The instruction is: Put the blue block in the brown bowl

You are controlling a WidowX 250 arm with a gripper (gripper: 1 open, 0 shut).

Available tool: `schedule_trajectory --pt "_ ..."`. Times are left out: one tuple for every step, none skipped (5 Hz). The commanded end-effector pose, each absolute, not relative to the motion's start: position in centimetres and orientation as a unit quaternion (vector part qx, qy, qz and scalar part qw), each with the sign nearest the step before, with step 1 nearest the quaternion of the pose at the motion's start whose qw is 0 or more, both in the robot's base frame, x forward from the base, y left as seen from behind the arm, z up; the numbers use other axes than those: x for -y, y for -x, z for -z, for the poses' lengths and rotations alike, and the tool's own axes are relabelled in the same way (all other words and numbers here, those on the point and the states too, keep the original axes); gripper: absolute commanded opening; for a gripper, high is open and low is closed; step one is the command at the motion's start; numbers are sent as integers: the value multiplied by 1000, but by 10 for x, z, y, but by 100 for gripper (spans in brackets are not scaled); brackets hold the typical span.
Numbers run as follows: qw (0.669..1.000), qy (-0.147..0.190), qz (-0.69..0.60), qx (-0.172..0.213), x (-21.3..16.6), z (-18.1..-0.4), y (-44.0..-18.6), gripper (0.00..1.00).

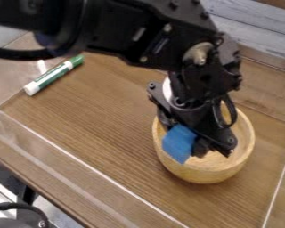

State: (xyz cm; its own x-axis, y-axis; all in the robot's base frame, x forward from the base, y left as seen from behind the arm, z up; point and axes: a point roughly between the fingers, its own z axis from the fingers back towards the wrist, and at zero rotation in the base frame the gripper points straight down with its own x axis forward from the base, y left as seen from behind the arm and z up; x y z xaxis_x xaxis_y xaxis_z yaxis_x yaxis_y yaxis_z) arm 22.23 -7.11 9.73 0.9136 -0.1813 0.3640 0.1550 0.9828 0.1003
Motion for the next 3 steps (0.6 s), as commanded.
schedule_trajectory --pt "976 -19 77 202 73 -108 -232 0" --pt "978 -17 74 195 71 -109 -235 0" --pt "979 -10 70 189 70 -109 -238 0"
